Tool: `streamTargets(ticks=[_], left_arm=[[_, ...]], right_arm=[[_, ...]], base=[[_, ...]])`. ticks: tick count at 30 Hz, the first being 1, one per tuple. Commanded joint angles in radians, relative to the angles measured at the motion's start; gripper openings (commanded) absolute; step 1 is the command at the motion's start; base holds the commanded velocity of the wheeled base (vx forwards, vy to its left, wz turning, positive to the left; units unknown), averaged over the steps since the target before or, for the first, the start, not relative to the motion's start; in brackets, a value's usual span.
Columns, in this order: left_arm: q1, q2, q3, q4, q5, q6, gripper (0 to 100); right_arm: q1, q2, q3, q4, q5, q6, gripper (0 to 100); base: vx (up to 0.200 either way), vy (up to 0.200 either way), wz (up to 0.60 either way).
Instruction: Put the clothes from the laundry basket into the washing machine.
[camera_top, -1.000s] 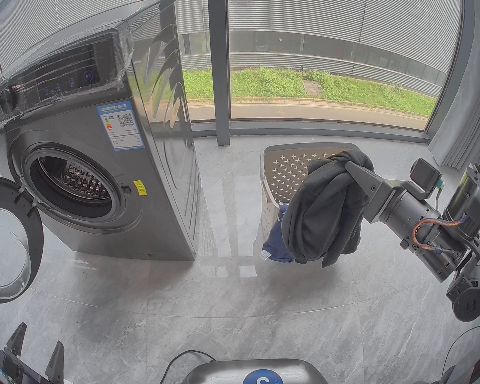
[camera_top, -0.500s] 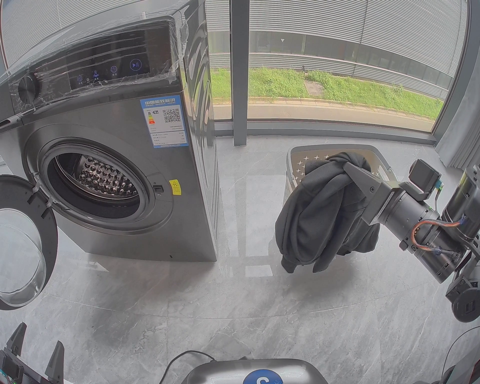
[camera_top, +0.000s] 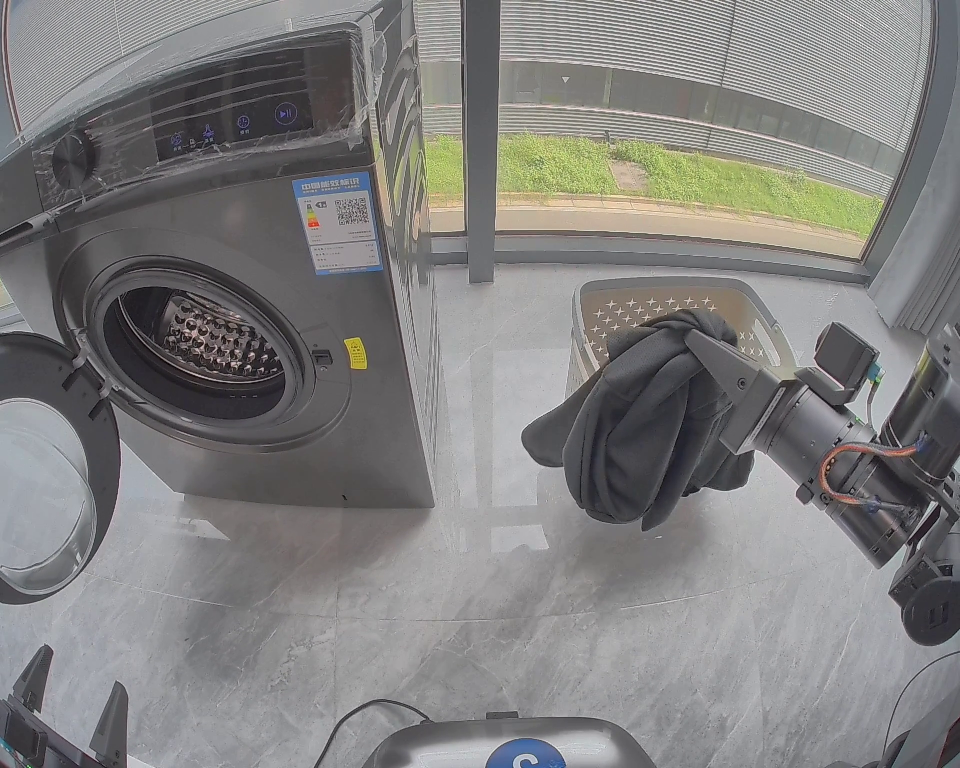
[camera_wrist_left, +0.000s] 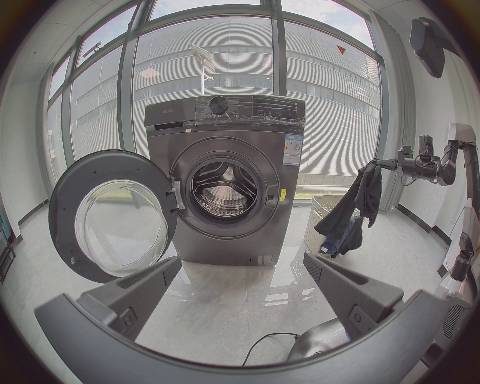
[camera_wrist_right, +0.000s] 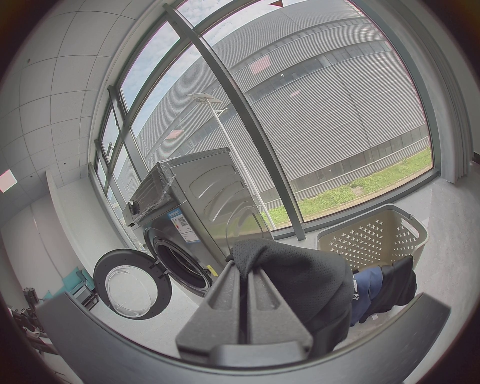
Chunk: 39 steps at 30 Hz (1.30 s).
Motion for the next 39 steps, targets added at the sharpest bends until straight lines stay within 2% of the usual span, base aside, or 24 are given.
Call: streamTargets(ticks=[1,4,39], left_arm=[[0.0,-0.013,0.015,-0.001,0.001,-0.001,100],[0.0,-0.013,0.015,-0.001,0.001,-0.001,100],[0.0,-0.013,0.015,0.001,0.001,-0.001,100]], right_arm=[[0.0,0.002,0.001,-0.001,0.0,0.0,0],[0.0,0.002,0.001,-0.001,0.0,0.0,0],[-0.006,0.002,0.0,-0.001,-0.003,0.002,0]], base=[[0.0,0.0,0.0],[0.0,0.0,0.0],[0.0,0.2,0.0]])
